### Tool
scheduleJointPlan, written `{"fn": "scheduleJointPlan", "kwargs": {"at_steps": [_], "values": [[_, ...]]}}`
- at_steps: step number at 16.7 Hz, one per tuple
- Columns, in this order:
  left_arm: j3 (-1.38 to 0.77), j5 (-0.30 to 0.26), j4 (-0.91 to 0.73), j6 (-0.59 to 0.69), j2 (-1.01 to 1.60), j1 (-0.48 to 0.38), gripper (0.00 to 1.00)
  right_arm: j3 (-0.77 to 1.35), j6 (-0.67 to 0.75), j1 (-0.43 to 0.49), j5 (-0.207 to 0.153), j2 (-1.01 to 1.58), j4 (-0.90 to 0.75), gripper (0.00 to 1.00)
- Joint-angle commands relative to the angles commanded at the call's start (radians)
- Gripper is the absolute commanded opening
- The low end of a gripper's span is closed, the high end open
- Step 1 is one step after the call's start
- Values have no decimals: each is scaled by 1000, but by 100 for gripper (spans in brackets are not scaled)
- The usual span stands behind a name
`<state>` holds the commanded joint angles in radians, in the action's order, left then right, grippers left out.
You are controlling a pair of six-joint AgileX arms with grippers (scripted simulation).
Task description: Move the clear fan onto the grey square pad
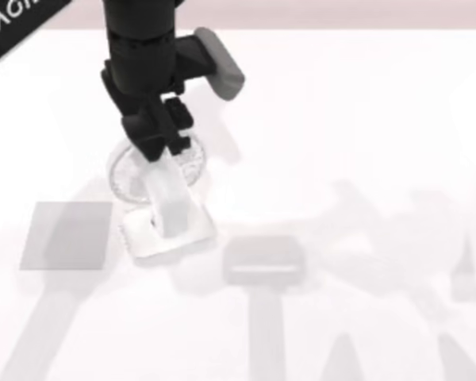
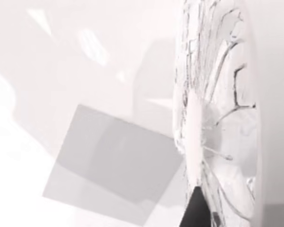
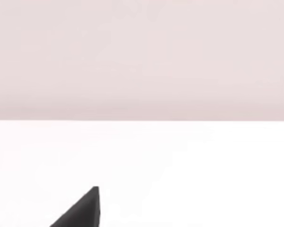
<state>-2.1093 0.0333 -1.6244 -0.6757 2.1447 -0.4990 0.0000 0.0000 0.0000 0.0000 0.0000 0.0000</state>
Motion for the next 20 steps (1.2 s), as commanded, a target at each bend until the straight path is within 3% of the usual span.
{"fn": "scheduleJointPlan", "kwargs": {"at_steps": [4, 10, 16, 20], "values": [[69, 35, -30, 349, -40, 44, 0, 0, 0, 0, 0, 0, 0, 100], [179, 57, 5, 1108, -154, 131, 0, 0, 0, 0, 0, 0, 0, 100], [318, 29, 111, 1871, -282, 222, 0, 0, 0, 0, 0, 0, 0, 100], [417, -3, 179, 2224, -335, 273, 0, 0, 0, 0, 0, 0, 0, 100]]}}
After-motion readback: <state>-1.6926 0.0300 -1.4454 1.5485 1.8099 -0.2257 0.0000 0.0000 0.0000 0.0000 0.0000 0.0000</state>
